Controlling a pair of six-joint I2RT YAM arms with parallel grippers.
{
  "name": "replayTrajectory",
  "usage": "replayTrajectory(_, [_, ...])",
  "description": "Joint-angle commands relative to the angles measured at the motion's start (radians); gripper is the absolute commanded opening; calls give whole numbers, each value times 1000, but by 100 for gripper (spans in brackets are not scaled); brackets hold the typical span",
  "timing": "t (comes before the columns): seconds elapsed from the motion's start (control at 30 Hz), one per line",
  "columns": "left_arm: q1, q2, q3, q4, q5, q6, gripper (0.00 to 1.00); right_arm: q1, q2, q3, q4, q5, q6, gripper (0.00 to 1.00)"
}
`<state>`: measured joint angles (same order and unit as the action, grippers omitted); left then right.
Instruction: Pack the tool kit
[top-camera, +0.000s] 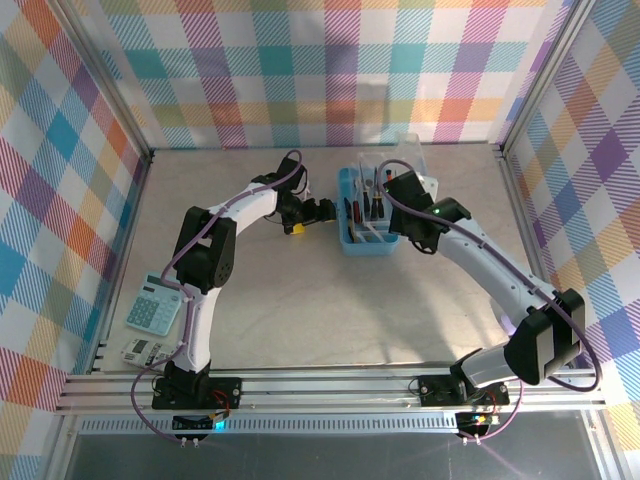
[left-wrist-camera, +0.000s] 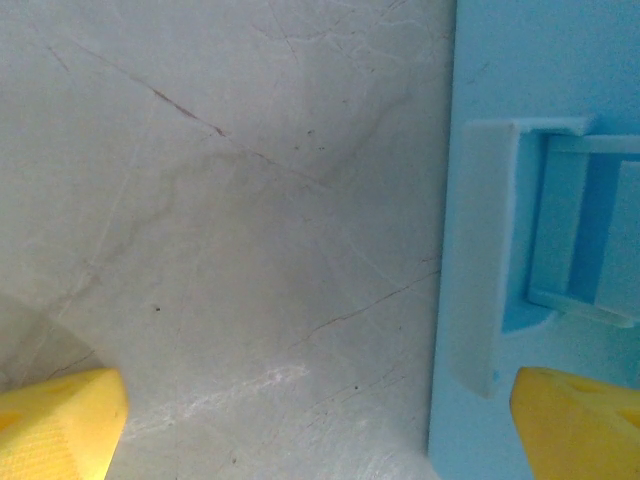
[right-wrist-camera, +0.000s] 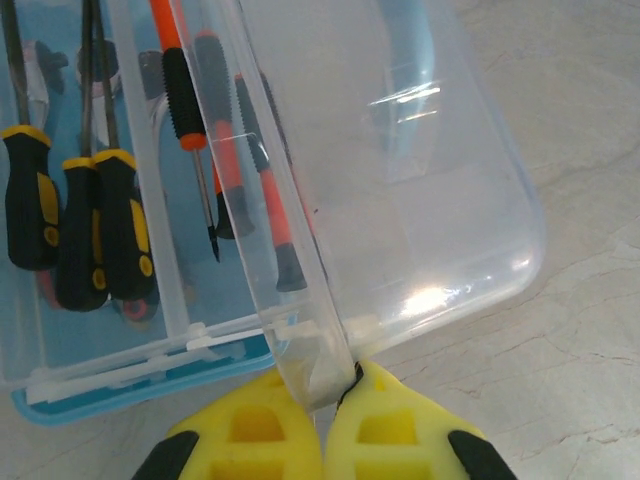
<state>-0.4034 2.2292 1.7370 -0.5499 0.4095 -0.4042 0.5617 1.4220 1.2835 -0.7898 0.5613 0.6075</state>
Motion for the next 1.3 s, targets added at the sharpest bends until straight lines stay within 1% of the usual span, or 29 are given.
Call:
replayTrajectory(0.0, [9, -48, -23, 18, 14, -7, 98, 59, -2, 36, -27, -51, 39, 0])
replayTrajectory(0.33, [9, -67, -61, 46, 23, -13, 98, 157, 110, 130, -54, -12, 22, 0])
replayTrajectory(0.63, [9, -73, -83, 59, 27, -13, 98, 209, 192, 213, -60, -34, -14, 0])
replayTrajectory(0.77, [15, -90, -92, 50, 20, -10, 98, 207, 191, 248, -64, -30, -45, 1])
replayTrajectory(0.8, [19, -98, -94, 43, 16, -8, 98, 194, 192, 258, -63, -43, -68, 9])
replayTrajectory(0.87, [37, -130, -104, 29, 8, -1, 98, 137, 213, 293, -75, -111, -125, 35])
replayTrajectory(0.9, [46, -148, -110, 28, 7, 2, 98, 112, 219, 304, -76, -147, -147, 44])
replayTrajectory(0.93, [60, -171, -118, 26, 8, 5, 98, 64, 233, 314, -73, -208, -173, 56])
replayTrajectory(0.97, [74, -190, -124, 25, 10, 7, 98, 17, 245, 318, -61, -271, -198, 66])
replayTrajectory(1.0, [87, -207, -129, 27, 15, 8, 98, -23, 256, 318, -40, -327, -224, 71])
replayTrajectory(1.03, [101, -220, -133, 29, 25, 8, 98, -68, 274, 323, -23, -392, -243, 79])
replayTrajectory(1.1, [122, -224, -140, 40, 42, 3, 96, -137, 316, 342, 10, -471, -285, 88])
replayTrajectory(1.13, [130, -216, -139, 40, 49, 0, 94, -166, 346, 363, 19, -516, -305, 91])
replayTrajectory(1.23, [137, -158, -124, 31, 57, -21, 86, -223, 435, 442, 19, -601, -335, 93])
replayTrajectory(1.27, [137, -133, -117, 30, 62, -31, 81, -234, 461, 468, 17, -606, -338, 93])
